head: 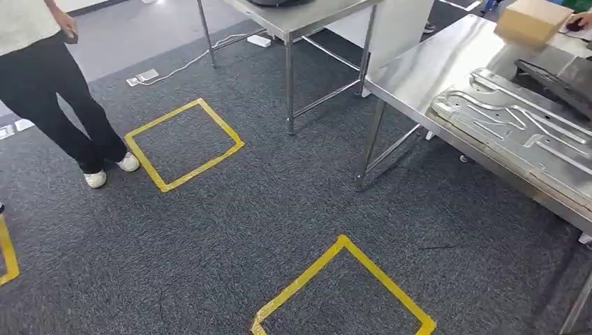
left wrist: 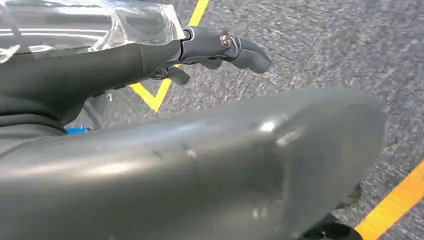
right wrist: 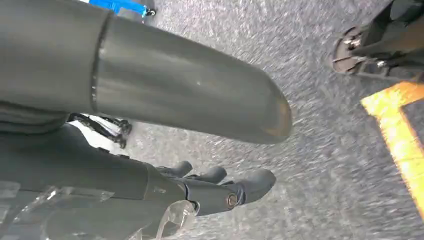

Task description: Take the parts from the cabinet and place them on the table.

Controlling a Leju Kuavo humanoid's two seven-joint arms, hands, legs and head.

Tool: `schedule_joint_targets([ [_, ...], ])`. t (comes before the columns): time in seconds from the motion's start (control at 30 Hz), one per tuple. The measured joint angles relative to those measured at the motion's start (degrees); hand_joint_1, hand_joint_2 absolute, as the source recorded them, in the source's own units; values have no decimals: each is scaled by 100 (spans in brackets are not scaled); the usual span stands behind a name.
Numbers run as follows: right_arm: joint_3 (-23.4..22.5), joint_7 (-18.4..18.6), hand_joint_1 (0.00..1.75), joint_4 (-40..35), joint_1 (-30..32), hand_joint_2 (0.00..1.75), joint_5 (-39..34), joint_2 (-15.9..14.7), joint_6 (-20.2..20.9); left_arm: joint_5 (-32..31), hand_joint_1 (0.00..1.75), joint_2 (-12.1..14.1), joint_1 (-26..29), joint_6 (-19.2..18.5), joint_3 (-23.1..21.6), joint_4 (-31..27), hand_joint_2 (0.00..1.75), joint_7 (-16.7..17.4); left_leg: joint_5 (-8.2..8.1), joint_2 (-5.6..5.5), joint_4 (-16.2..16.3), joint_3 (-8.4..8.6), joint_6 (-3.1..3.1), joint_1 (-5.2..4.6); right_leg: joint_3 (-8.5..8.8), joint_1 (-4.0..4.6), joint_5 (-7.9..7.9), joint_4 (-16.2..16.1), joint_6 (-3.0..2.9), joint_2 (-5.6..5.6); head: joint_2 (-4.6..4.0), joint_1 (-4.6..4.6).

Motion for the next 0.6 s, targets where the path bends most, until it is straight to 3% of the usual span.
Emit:
schedule_joint_targets([
  [0.03, -2, 0, 0, 0, 0, 0, -9, 0, 0, 2, 0, 0, 5, -2, 18, 0, 0, 4, -2, -81, 6, 11, -3, 3, 52, -4, 206, -208, 1, 3, 0, 0],
  [0.1, -2, -2, 0, 0, 0, 0, -24, -2, 0, 13, 0, 0, 5, 0, 31, 0, 0, 55, -26, -261, 22, 45, -41, 22, 483, -39, 808, -1241, 4, 97, 0, 0],
  [0.13, -2, -2, 0, 0, 21, 0, -35, -4, 0, 37, 0, 0, 8, 2, 39, 0, 0, 57, -44, -331, 36, 39, -75, 21, 681, -85, 983, -1728, 20, 368, 0, 0],
  [0.17, -2, -7, 0, 2, 32, 0, -35, -4, 13, 55, 0, 0, 0, 9, 48, 0, 0, 57, -69, -388, 77, 19, -120, -16, 697, -55, 933, -1788, -4, 436, 0, 0],
  [0.2, -2, -11, 0, 2, 26, 0, -33, -4, 39, 74, 0, 2, -1, 33, 59, 0, 0, 55, -62, -422, 73, 3, -142, -13, 686, -74, 948, -1786, -50, 366, 0, 2],
  [0.27, -2, -7, 0, 2, -24, 0, -31, -2, 61, 112, 0, 2, 22, 52, 72, 0, 0, 35, -35, -500, 39, -14, -196, 23, 693, -12, 947, -1778, -124, 271, 0, -13],
  [0.3, -2, 0, 0, 2, -42, 0, -31, 15, 79, 116, 0, 4, 30, 52, 76, 0, 0, 6, -49, -547, 62, -20, -219, 43, 700, -42, 970, -1802, -179, 196, 0, -13],
  [0.33, -2, 0, 0, 2, -43, 0, -35, 18, 98, 118, 0, 7, 38, 61, 85, 0, 0, -37, -121, -322, 173, -44, -238, 35, 715, -32, 973, -1804, -204, 133, 0, -15],
  [0.37, -4, 9, 0, 2, -30, 0, -46, 17, 118, 131, 0, 7, 25, 92, 96, 0, 0, -74, -298, -63, 452, -192, -264, 13, 719, -24, 960, -1804, -245, 71, 0, -26],
  [0.4, -2, 7, 0, 2, -4, 0, -50, 18, 140, 144, 0, 7, 5, 125, 116, 0, 0, -98, -525, 68, 895, -407, -294, 24, 721, -5, 952, -1804, -272, -4, 0, -24],
  [0.47, -2, 9, 0, 2, 15, 0, -50, 33, 188, 173, 0, 7, -13, 177, 160, 0, 0, -144, -953, 170, 1951, -928, -321, 24, 724, 23, 931, -1803, -299, -173, 0, -26],
  [0.5, 0, 9, 0, 4, 17, 0, -50, 35, 199, 192, 0, 7, -7, 190, 177, 0, 0, -149, -978, 177, 2171, -1045, -319, 23, 727, 35, 923, -1803, -307, -233, 0, -24],
  [0.53, 0, 9, 0, 4, 16, 0, -50, 44, 201, 201, 0, 9, 5, 208, 190, 0, 0, -173, -833, 181, 2048, -995, -299, 22, 740, 43, 915, -1803, -316, -292, 0, -24],
  [0.57, 0, 9, 0, 4, 10, 0, -59, 61, 201, 201, 0, 17, 11, 240, 210, 0, 0, -229, -607, 197, 1665, -789, -254, 8, 758, 57, 902, -1803, -315, -347, 0, -24],
  [0.6, 2, 11, 0, 4, 4, 0, -74, 77, 201, 195, 0, 31, 6, 267, 221, 0, 0, -284, -341, 275, 1062, -480, -189, -19, 783, 75, 887, -1804, -316, -410, 0, -24],
])
